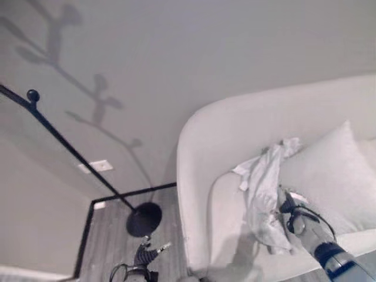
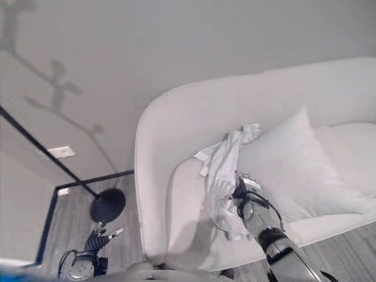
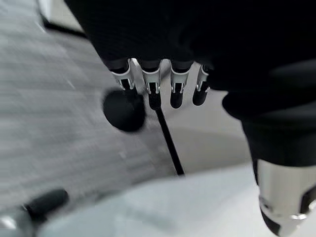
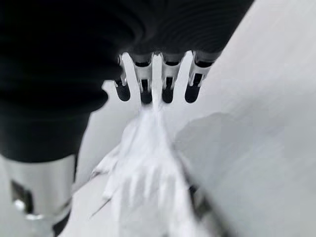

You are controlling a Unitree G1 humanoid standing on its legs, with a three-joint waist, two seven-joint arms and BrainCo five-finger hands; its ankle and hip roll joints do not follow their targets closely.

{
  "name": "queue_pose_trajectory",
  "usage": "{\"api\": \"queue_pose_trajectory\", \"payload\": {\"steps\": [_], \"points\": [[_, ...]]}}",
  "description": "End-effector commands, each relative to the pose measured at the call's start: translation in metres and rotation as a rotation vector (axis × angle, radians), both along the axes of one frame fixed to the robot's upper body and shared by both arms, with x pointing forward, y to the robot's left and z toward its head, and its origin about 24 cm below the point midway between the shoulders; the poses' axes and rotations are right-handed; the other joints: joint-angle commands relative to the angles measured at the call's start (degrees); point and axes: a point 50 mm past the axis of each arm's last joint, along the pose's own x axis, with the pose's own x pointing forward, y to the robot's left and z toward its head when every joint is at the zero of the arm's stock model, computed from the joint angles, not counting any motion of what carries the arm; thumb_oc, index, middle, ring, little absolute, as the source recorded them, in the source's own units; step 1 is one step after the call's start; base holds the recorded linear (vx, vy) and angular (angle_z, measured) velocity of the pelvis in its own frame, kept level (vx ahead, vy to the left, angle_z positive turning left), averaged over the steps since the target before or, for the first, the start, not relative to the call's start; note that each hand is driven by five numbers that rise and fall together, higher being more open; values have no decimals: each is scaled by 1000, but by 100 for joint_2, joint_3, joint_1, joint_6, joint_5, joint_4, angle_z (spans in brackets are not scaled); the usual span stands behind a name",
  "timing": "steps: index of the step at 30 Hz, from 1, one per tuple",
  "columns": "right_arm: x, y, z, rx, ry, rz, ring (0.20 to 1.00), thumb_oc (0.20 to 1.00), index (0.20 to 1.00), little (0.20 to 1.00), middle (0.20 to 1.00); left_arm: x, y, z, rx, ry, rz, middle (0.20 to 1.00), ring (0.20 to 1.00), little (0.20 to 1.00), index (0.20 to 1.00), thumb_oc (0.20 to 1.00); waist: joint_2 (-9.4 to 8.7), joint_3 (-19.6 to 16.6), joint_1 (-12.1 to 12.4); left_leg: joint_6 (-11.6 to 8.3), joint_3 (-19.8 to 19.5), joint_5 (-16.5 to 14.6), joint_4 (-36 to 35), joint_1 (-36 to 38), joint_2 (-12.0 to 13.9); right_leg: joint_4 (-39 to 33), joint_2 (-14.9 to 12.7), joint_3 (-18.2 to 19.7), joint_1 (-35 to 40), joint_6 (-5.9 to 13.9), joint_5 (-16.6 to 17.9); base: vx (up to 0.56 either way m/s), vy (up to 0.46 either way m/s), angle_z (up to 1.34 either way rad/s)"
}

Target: Hang the clothes on the sofa on the clothes rack.

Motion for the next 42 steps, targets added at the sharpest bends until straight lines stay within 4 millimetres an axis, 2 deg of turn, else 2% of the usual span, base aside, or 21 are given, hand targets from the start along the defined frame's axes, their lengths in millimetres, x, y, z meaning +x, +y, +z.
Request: {"api": "queue_pose_trajectory", "payload": {"steps": [1,2,5,8,14,18,23,25,29,33,34,35,36,42], "points": [[47,8,50,33,-245,-23,1000,1000,1000,1000,1000,56,11,36,5,-254,52,1000,1000,1000,1000,1000,-164,393,29,-381,-300,273,350,-404,349,361,-193,-134,618,37,-806,-1,77,34],[47,10,47,36,-236,-40,1000,1000,1000,1000,1000,59,14,39,-1,-277,86,1000,1000,1000,1000,1000,-87,487,101,-369,-335,251,415,-544,287,334,-251,-158,552,72,-756,7,107,28],[45,11,41,-8,-206,-28,1000,1000,1000,1000,1000,61,16,40,-1,-288,116,1000,1000,1000,1000,1000,-54,534,154,-348,-370,216,487,-706,217,315,-323,-172,470,100,-703,10,74,8],[38,11,28,-151,-125,-13,1000,1000,1000,1000,1000,69,21,44,-6,-326,198,1000,1000,1000,1000,1000,18,744,300,-324,-443,148,769,-1144,138,402,-438,-198,193,120,-638,-66,72,9],[31,-7,27,-448,-112,-3,1000,1000,1000,1000,1000,77,30,50,34,-361,274,1000,1000,1000,1000,1000,109,1061,383,-306,-442,63,1066,-1628,113,503,-565,-129,-177,154,-545,-25,41,6],[34,-7,31,-473,-147,-2,1000,1000,1000,1000,1000,76,30,48,60,-344,271,1000,1000,1000,1000,1000,118,1139,354,-277,-391,28,1097,-1752,94,527,-609,-25,-362,172,-495,-18,39,-13],[32,-3,27,-476,-128,32,1000,1000,1000,1000,1000,80,20,49,83,-354,214,1000,1000,1000,1000,1000,187,1337,281,-255,-355,6,1157,-1966,59,601,-695,61,-680,197,-421,-38,20,-14],[29,2,20,-443,-75,51,1000,1000,1000,1000,1000,86,11,56,100,-387,132,1000,1000,1000,1000,1000,270,1486,254,-251,-341,16,1167,-2102,49,634,-728,115,-872,213,-367,-57,15,-3],[20,22,3,-385,23,101,1000,1000,1000,1000,1000,95,5,67,100,-445,89,1000,1000,1000,1000,1000,436,1733,264,-252,-307,18,1262,-2471,56,701,-783,179,-1254,244,-315,-72,9,-5],[12,26,-8,-385,90,109,1000,1000,1000,1000,1000,100,3,75,100,-485,85,1000,1000,1000,1000,1000,564,1770,296,-241,-271,34,1268,-2729,39,690,-837,204,-1494,288,-262,-38,45,-6],[10,26,-10,-375,109,98,824,824,824,824,824,101,2,76,99,-491,85,1000,1000,1000,1000,1000,582,1752,309,-237,-256,38,1255,-2761,26,685,-847,194,-1523,293,-259,-1,41,-13],[7,26,-12,-369,130,92,448,448,448,448,448,101,1,76,98,-492,84,1000,1000,1000,1000,1000,600,1735,319,-237,-248,39,1248,-2773,20,683,-858,183,-1526,299,-262,3,37,-12],[6,25,-13,-376,144,98,200,200,200,200,200,101,0,76,99,-494,83,1000,1000,1000,1000,1000,607,1710,336,-231,-243,40,1234,-2778,9,680,-865,179,-1536,304,-258,15,35,-7],[4,17,-14,-393,151,94,200,200,200,200,200,99,1,73,111,-484,109,1000,1000,1000,1000,1000,555,1572,327,-217,-213,2,1128,-2584,-56,629,-886,125,-1398,329,-248,28,18,1]]}}
